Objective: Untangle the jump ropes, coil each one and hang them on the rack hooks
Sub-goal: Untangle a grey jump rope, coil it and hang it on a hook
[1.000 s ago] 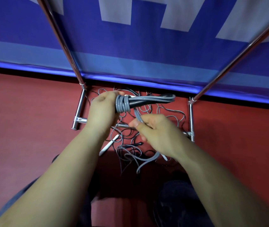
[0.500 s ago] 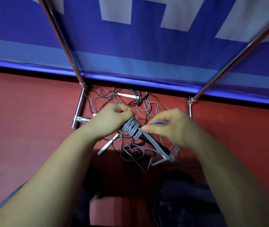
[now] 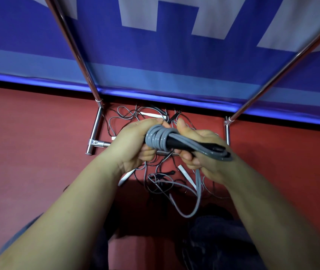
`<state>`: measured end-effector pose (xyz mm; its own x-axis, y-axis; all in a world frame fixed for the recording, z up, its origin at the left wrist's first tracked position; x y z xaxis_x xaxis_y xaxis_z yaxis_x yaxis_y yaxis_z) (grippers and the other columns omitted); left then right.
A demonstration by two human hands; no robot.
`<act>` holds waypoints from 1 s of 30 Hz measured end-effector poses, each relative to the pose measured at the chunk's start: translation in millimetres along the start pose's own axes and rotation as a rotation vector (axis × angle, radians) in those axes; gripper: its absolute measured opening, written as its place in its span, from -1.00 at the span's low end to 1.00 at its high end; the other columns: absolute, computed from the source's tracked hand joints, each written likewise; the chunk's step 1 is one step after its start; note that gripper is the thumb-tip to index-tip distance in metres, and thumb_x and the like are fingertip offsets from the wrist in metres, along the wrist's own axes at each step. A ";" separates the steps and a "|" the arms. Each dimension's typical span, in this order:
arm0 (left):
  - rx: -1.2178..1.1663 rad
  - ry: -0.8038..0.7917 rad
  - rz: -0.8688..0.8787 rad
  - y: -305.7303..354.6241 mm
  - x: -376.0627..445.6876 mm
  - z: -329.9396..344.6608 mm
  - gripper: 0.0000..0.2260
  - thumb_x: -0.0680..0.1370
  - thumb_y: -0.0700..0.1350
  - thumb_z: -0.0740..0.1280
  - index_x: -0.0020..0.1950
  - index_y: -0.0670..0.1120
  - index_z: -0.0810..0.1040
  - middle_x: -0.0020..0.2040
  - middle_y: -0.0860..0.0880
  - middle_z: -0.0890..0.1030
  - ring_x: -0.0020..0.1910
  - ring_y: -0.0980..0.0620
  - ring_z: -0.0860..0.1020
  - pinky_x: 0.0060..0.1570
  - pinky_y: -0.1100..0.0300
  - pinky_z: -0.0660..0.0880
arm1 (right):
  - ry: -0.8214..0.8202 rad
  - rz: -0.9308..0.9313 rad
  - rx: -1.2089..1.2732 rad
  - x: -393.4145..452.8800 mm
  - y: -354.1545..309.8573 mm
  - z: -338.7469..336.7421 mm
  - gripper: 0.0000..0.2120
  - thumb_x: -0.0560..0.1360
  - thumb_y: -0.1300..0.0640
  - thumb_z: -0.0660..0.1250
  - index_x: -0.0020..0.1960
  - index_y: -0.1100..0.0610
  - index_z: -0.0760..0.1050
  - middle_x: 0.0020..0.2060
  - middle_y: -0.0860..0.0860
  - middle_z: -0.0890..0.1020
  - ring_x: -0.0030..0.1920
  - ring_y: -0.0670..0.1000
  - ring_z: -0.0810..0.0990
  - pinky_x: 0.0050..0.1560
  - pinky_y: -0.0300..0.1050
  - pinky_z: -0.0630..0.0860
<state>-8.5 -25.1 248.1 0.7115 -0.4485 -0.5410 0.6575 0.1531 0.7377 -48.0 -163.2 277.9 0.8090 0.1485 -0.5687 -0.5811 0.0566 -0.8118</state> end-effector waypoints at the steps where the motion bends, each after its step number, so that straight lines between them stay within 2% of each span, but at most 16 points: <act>1: -0.032 0.029 -0.002 -0.4 0.5 0.4 -0.53 0.59 -0.12 0.13 -0.54 -0.07 0.47 -0.68 0.05 0.14 -0.70 0.16 0.06 -0.56 0.40 -0.04 | 0.042 0.011 -0.011 1.8 1.6 3.8 -0.53 0.49 -0.14 0.16 -0.37 0.21 0.43 -0.67 -0.05 0.38 -0.70 -0.16 0.21 -0.67 -0.37 0.12; 3: -0.072 0.095 0.009 -1.1 1.7 0.4 -0.60 0.59 -0.11 0.13 -0.46 -0.08 0.39 -0.67 0.05 0.14 -0.69 0.15 0.06 -0.57 0.41 -0.03 | 0.134 0.049 -0.092 6.7 5.6 8.5 -0.49 0.59 -0.10 0.05 -0.37 0.21 0.42 -0.66 -0.05 0.36 -0.71 -0.16 0.19 -0.66 -0.34 0.12; 6: -0.013 0.209 0.065 -0.2 2.8 0.6 -0.76 0.59 -0.12 0.15 -0.28 -0.14 0.37 -0.63 0.06 0.13 -0.66 0.14 0.05 -0.57 0.39 -0.02 | 0.203 0.001 -0.320 9.0 11.6 8.6 -0.55 0.63 0.02 0.03 -0.28 0.17 0.52 -0.56 -0.03 0.41 -0.66 -0.16 0.26 -0.50 -0.30 0.21; 7: 0.016 0.256 0.084 0.6 3.0 0.4 -0.77 0.58 -0.13 0.16 -0.27 -0.14 0.37 -0.62 0.06 0.14 -0.65 0.13 0.06 -0.57 0.39 -0.01 | 0.204 -0.027 -0.379 7.6 13.4 7.9 -0.59 0.63 0.06 0.04 -0.25 0.14 0.55 -0.54 -0.04 0.42 -0.63 -0.17 0.29 -0.44 -0.27 0.24; 9: 0.065 0.374 0.120 2.8 3.2 -1.7 -0.71 0.55 -0.15 0.18 -0.38 -0.08 0.32 -0.63 0.07 0.17 -0.65 0.12 0.09 -0.57 0.37 0.02 | 0.173 -0.078 -0.470 4.7 16.8 8.1 -0.68 0.61 0.07 0.10 -0.17 0.09 0.57 -0.49 -0.02 0.45 -0.54 -0.12 0.34 -0.37 -0.18 0.31; 11: 0.154 0.471 0.178 6.4 2.8 -5.5 -0.67 0.55 -0.19 0.18 -0.43 -0.06 0.31 -0.64 0.08 0.21 -0.66 0.12 0.13 -0.59 0.35 0.04 | 0.113 -0.134 -0.572 2.3 18.4 10.0 -0.72 0.59 0.04 0.16 -0.04 0.19 0.56 -0.41 0.09 0.44 -0.43 -0.02 0.35 -0.32 -0.09 0.35; 13: 0.286 0.537 0.228 8.8 2.9 -11.0 -0.72 0.55 -0.22 0.17 -0.38 -0.10 0.38 -0.65 0.09 0.24 -0.65 0.13 0.17 -0.62 0.33 0.09 | 0.077 -0.208 -0.628 -0.7 18.2 9.9 -0.69 0.56 0.03 0.22 0.04 0.29 0.53 -0.33 0.21 0.52 -0.36 0.05 0.43 -0.22 0.01 0.48; 15: 0.356 0.605 0.269 9.2 4.5 -19.6 -0.78 0.54 -0.18 0.20 -0.30 -0.16 0.47 -0.59 0.06 0.29 -0.56 0.09 0.21 -0.56 0.25 0.14 | 0.071 -0.281 -0.652 -3.4 16.1 8.7 -0.76 0.52 0.05 0.30 -0.01 0.23 0.57 -0.19 0.24 0.63 -0.22 0.14 0.61 -0.05 0.10 0.55; 16: 0.399 0.631 0.286 8.4 5.6 -24.1 -0.79 0.53 -0.17 0.22 -0.26 -0.23 0.49 -0.54 0.02 0.31 -0.51 0.05 0.22 -0.51 0.21 0.14 | 0.073 -0.308 -0.667 -5.0 13.8 8.6 -0.82 0.50 0.06 0.34 -0.04 0.16 0.61 -0.19 0.19 0.65 -0.19 0.14 0.62 -0.05 0.07 0.55; 17: 0.453 0.641 0.295 7.2 6.5 -27.5 -0.77 0.53 -0.15 0.23 -0.22 -0.29 0.49 -0.49 -0.03 0.30 -0.47 0.02 0.21 -0.48 0.18 0.13 | 0.082 -0.336 -0.670 -5.8 11.9 7.8 -0.88 0.48 0.07 0.37 -0.09 0.10 0.63 -0.27 0.11 0.65 -0.27 0.08 0.60 -0.15 -0.01 0.54; 18: 0.500 0.628 0.296 6.0 7.3 -29.5 -0.76 0.53 -0.15 0.23 -0.19 -0.33 0.48 -0.46 -0.05 0.29 -0.45 0.01 0.20 -0.46 0.16 0.13 | 0.100 -0.362 -0.666 -5.6 10.7 6.4 -0.93 0.46 0.08 0.40 -0.16 0.05 0.63 -0.39 0.03 0.60 -0.38 0.00 0.52 -0.27 -0.08 0.49; 20: 0.575 0.551 0.281 3.9 6.9 -29.7 -0.78 0.53 -0.15 0.23 -0.21 -0.29 0.48 -0.48 -0.02 0.29 -0.49 0.05 0.19 -0.48 0.19 0.14 | 0.177 -0.394 -0.649 -5.0 8.6 1.0 -0.87 0.42 0.09 0.44 -0.30 -0.02 0.58 -0.53 -0.10 0.47 -0.47 -0.12 0.35 -0.42 -0.21 0.34; 23: 0.634 0.406 0.250 3.4 4.8 -25.3 -0.80 0.54 -0.15 0.25 -0.27 -0.15 0.51 -0.59 0.13 0.32 -0.59 0.16 0.22 -0.56 0.30 0.19 | 0.290 -0.447 -0.615 -0.9 5.8 -10.9 -0.89 0.34 0.05 0.51 -0.30 -0.04 0.59 -0.46 -0.09 0.54 -0.42 -0.11 0.41 -0.35 -0.15 0.39; 25: 0.637 0.306 0.237 3.9 3.0 -20.4 -0.80 0.56 -0.16 0.25 -0.26 -0.13 0.52 -0.61 0.15 0.35 -0.63 0.21 0.25 -0.59 0.38 0.21 | 0.338 -0.450 -0.677 1.8 6.0 -17.5 -0.85 0.28 -0.04 0.53 -0.27 -0.02 0.60 -0.37 -0.09 0.58 -0.33 -0.08 0.51 -0.27 -0.12 0.46; 27: 0.620 0.219 0.209 3.1 1.8 -16.3 -0.79 0.58 -0.17 0.24 -0.24 -0.15 0.51 -0.62 0.15 0.36 -0.65 0.23 0.27 -0.62 0.43 0.20 | 0.276 -0.291 -0.705 2.9 6.8 -21.4 -0.77 0.28 -0.12 0.49 -0.24 0.03 0.62 -0.41 -0.11 0.58 -0.38 -0.10 0.50 -0.27 -0.16 0.45; 30: 0.594 0.129 0.167 0.7 0.4 -13.5 -0.78 0.59 -0.18 0.23 -0.24 -0.16 0.52 -0.61 0.13 0.38 -0.66 0.23 0.27 -0.63 0.43 0.20 | 0.116 -0.024 -0.679 2.6 11.1 -23.7 -0.56 0.34 -0.18 0.39 -0.28 0.24 0.52 -0.61 -0.09 0.34 -0.55 -0.09 0.27 -0.43 -0.20 0.26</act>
<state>-4.5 -13.2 242.9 0.8413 -0.3454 -0.4159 0.3111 -0.3198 0.8949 -50.2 -185.5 264.3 0.8475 0.0458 -0.5288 -0.4093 -0.5780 -0.7060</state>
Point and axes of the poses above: each hand's wrist, its own x-axis towards the middle knuckle, its own z-axis out of the palm, y = z × x, the point moved 1 cm from there along x, towards the middle knuckle
